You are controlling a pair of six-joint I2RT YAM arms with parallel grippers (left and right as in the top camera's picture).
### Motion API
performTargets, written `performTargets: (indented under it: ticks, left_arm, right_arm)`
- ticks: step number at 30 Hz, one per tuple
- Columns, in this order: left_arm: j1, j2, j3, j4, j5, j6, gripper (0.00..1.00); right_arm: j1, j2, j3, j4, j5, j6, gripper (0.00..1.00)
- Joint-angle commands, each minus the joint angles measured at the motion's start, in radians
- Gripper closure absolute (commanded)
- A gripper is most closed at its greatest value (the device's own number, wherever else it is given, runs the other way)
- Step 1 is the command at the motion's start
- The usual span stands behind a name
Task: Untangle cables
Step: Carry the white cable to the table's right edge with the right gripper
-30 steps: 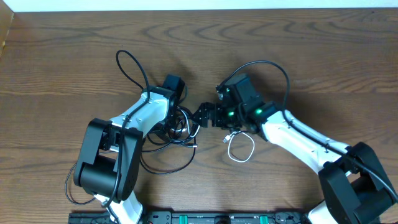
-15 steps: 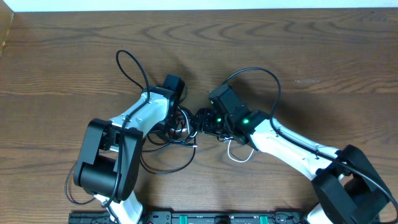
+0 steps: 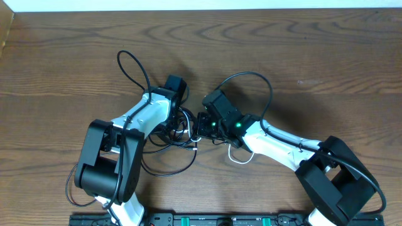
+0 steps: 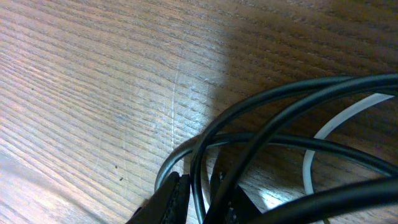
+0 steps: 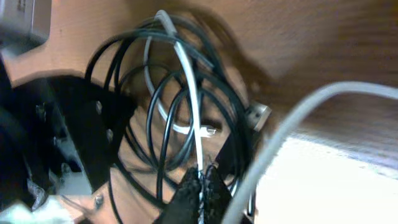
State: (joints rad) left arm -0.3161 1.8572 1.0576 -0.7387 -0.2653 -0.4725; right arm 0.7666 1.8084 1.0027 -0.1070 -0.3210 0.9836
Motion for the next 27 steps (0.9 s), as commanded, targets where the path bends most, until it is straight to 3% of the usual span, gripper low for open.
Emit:
performTargets:
  ticks: [1,6,27]
  left_arm:
    - [-0.004,0.056,-0.040,0.006,0.056,-0.008,0.80]
    - [-0.004,0.056,-0.040,0.007,0.056,-0.008,0.80]
    - [-0.004,0.056,-0.040,0.006,0.056,-0.008,0.80]
  right_arm:
    - [-0.019,-0.047,0.011,0.003,-0.114,-0.125,0.99]
    - [-0.041,-0.154,0.011,-0.002,-0.161,-0.292,0.99]
    - [-0.228,-0.790,0.011,-0.229,-0.161,-0.430,0.99]
